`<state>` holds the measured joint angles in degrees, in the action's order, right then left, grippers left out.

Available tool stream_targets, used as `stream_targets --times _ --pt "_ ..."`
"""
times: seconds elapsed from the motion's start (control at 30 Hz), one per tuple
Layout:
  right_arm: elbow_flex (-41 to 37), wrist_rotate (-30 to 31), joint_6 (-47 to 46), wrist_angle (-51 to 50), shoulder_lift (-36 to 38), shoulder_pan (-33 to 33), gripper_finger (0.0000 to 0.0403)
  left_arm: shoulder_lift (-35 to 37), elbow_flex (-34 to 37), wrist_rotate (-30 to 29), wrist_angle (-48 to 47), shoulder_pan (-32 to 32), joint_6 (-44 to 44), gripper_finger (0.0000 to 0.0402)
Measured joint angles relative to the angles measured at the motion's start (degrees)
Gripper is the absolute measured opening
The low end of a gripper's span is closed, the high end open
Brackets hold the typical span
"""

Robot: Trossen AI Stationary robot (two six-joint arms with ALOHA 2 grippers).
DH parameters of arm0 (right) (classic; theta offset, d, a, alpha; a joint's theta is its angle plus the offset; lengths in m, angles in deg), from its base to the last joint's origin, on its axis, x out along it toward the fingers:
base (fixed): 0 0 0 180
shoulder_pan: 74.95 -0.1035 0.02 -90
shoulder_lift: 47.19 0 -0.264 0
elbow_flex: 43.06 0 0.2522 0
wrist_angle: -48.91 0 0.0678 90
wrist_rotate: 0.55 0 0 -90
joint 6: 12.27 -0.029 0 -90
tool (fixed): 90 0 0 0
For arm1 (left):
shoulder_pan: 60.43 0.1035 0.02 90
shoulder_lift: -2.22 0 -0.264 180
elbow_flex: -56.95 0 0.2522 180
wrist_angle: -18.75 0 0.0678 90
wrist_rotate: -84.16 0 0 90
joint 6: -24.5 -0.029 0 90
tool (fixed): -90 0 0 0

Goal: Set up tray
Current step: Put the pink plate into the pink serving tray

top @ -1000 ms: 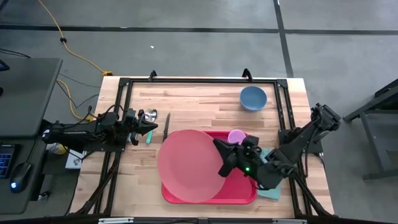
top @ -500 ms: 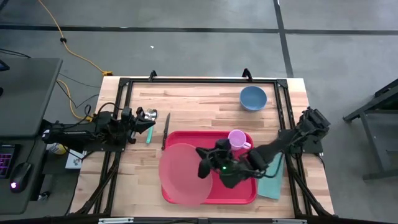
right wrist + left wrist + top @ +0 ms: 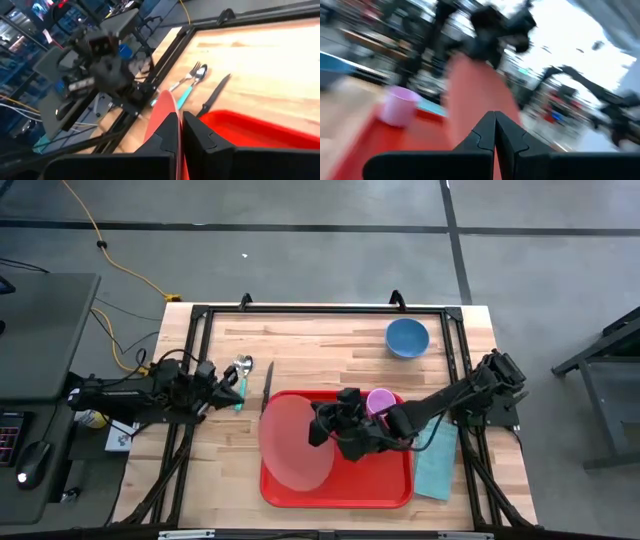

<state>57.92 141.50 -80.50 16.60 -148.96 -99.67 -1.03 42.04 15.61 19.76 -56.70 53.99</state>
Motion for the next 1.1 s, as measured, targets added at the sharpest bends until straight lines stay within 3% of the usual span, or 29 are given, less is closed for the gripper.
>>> stream_targets --times 0.1,0.37,0.5,0.73,0.83,0.97,1.1 --pt "0.02 0.05 1.54 0.01 0.71 0.76 0.0 0.0 0.0 3.98 -2.13 0.0 2.23 0.0037" --pt "0.02 -0.46 3.74 -0.07 1.58 1.52 0.0 -0.09 -0.02 5.49 -11.74 0.0 4.84 0.0048" --pt "0.02 -0.87 4.16 -0.07 1.6 1.52 0.0 0.0 0.0 8.89 -11.49 0.0 5.45 0.0108" --pt "0.02 -1.48 5.37 0.33 1.6 1.5 0.0 -1.45 -0.02 9.11 -11.74 0.0 9.91 0.0279" --pt "0.02 -1.49 6.63 1.49 1.6 1.52 0.0 -3.57 0.0 8.87 -11.74 0.0 11.33 0.033" --pt "0.02 -1.64 8.73 3.74 1.63 1.52 0.0 -7.84 0.01 7.04 -11.25 0.0 11.44 0.0361" --pt "0.02 -1.76 9.77 4.06 1.67 1.68 0.0 -12.89 0.02 6.99 -6.07 0.0 12.35 0.0359"
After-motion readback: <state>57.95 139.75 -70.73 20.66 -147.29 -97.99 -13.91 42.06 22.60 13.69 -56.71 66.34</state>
